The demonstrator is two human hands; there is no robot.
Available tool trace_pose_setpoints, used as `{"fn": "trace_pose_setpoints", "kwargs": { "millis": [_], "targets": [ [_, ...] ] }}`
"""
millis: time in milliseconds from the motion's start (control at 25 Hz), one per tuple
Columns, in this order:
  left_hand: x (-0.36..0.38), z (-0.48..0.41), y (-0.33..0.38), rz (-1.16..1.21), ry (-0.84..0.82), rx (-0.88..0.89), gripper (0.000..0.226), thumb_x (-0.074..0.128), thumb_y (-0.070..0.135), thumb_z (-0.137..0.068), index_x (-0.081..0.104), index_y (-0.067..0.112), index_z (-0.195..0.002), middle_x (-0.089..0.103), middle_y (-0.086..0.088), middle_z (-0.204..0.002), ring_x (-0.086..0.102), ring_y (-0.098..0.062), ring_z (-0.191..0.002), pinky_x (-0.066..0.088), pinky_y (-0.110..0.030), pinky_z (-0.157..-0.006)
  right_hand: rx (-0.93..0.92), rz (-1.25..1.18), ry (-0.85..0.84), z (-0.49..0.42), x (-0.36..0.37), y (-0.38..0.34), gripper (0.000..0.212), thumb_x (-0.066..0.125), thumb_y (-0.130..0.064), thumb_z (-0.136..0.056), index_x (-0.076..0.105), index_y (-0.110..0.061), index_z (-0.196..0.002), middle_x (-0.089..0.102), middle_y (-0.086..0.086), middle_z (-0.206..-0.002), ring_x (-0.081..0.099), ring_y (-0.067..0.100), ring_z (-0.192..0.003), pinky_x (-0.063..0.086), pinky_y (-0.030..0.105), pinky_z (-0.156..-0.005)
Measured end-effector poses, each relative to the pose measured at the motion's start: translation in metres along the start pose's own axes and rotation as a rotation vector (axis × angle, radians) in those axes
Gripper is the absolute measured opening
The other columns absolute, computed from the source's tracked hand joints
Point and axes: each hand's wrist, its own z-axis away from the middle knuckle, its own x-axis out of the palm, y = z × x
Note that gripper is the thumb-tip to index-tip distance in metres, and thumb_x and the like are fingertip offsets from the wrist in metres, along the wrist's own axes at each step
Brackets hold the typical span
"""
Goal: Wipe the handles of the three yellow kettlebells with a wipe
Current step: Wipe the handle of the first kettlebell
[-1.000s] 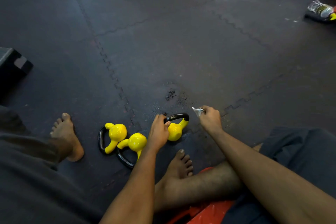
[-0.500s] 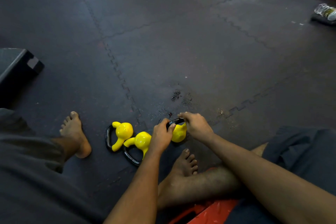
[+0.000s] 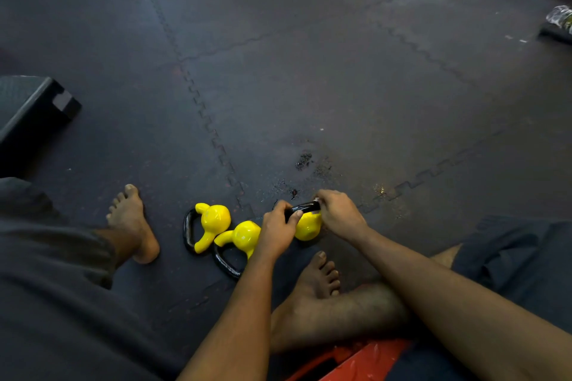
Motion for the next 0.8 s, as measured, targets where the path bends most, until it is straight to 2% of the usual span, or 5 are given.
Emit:
{"fn": "trace_pose_setpoints", "kwargs": {
  "millis": [120,320,520,680,800],
  "targets": [
    [-0.001,-0.002,-0.004,0.032,-0.062,0.002,0.016,0.056,0.028,-0.095,0.059,0.015,-0.103,0.068,-0.008,-0.099,0.061,-0.022,-0.09,0.045,-0.03,-0.073,0.043,-0.018,-0.053,-0.003,-0.003,0.0,0.015,0.045,-0.007,-0.089,0.047,-0.011,-0.075,0.059,0.017,-0.082,0.052,0.034,-0.081,0.036,0.038,-0.065],
    [-0.002,-0.003,-0.012,0.085,-0.065,0.0,0.006,0.059,0.029,-0.093,0.056,0.026,-0.097,0.069,-0.001,-0.108,0.063,-0.018,-0.099,0.051,-0.035,-0.086,0.076,-0.081,-0.191,-0.01,-0.005,-0.001,0.017,0.046,-0.006,-0.088,0.052,-0.008,-0.072,0.06,0.016,-0.076,0.055,0.035,-0.077,0.04,0.042,-0.064],
    [-0.001,-0.005,-0.011,0.123,-0.134,0.091,0.017,0.064,0.028,-0.09,0.052,0.04,-0.089,0.068,0.007,-0.118,0.061,-0.008,-0.11,0.048,-0.031,-0.099,0.176,-0.152,-0.273,-0.014,-0.006,0.0,0.03,0.044,-0.002,-0.085,0.047,-0.013,-0.057,0.056,0.01,-0.074,0.05,0.028,-0.076,0.036,0.034,-0.066],
    [-0.004,-0.011,-0.01,0.092,-0.168,0.109,0.016,0.064,0.028,-0.09,0.052,0.039,-0.087,0.068,0.008,-0.117,0.062,-0.008,-0.108,0.049,-0.028,-0.093,0.236,-0.236,-0.251,-0.013,-0.008,0.0,0.03,0.045,-0.003,-0.084,0.055,-0.017,-0.059,0.06,0.007,-0.076,0.051,0.023,-0.076,0.036,0.029,-0.058],
    [-0.005,-0.012,-0.01,0.089,-0.136,0.097,0.009,0.063,0.029,-0.091,0.054,0.031,-0.09,0.071,0.005,-0.106,0.063,-0.011,-0.096,0.046,-0.025,-0.079,0.201,-0.244,-0.167,-0.01,-0.006,-0.001,0.024,0.047,-0.008,-0.089,0.063,-0.017,-0.074,0.067,0.009,-0.084,0.056,0.022,-0.078,0.038,0.03,-0.059]
  ]
}}
